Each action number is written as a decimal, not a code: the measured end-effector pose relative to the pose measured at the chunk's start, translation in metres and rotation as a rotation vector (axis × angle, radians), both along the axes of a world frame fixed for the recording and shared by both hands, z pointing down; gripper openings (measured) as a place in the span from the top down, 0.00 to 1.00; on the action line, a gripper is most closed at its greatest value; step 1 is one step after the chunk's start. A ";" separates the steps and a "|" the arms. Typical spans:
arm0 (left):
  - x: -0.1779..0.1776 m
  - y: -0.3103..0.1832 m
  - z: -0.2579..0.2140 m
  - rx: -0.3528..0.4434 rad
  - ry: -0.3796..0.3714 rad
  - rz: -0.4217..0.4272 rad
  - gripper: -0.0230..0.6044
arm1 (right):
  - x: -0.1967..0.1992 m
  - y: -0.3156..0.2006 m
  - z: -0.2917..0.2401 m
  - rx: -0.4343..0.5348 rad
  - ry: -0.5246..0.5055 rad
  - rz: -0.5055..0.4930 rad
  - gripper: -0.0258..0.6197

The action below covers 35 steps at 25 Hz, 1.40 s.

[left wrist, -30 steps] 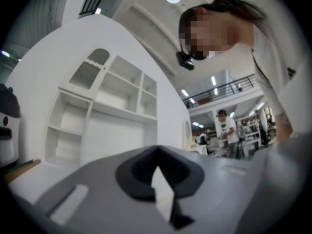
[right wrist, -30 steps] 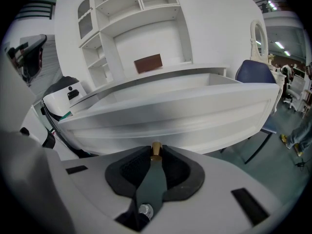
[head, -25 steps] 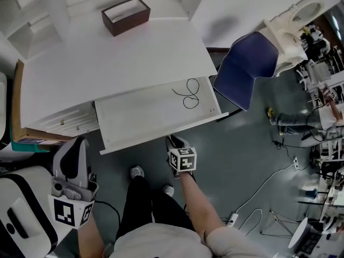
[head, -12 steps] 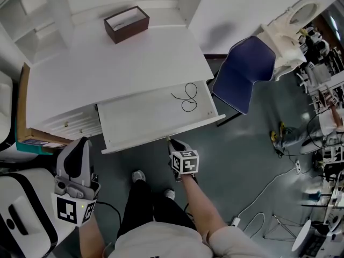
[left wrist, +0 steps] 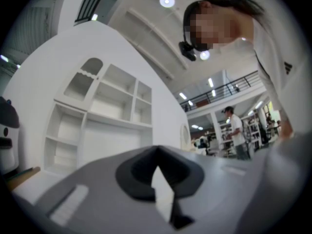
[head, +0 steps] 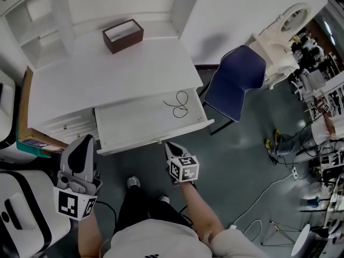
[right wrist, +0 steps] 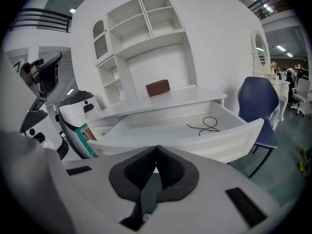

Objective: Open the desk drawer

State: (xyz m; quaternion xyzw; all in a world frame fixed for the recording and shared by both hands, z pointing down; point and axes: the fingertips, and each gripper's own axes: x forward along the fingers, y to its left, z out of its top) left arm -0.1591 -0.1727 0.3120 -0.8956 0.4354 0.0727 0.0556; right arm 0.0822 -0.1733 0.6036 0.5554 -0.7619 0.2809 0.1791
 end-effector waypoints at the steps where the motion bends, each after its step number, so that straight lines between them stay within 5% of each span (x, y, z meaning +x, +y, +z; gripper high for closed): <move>1: 0.003 0.002 -0.002 0.002 0.004 0.000 0.95 | 0.002 0.001 -0.008 0.018 -0.003 -0.003 0.96; 35: 0.059 0.082 -0.046 0.064 0.033 -0.028 0.95 | 0.034 0.058 -0.257 0.578 0.004 -0.117 0.98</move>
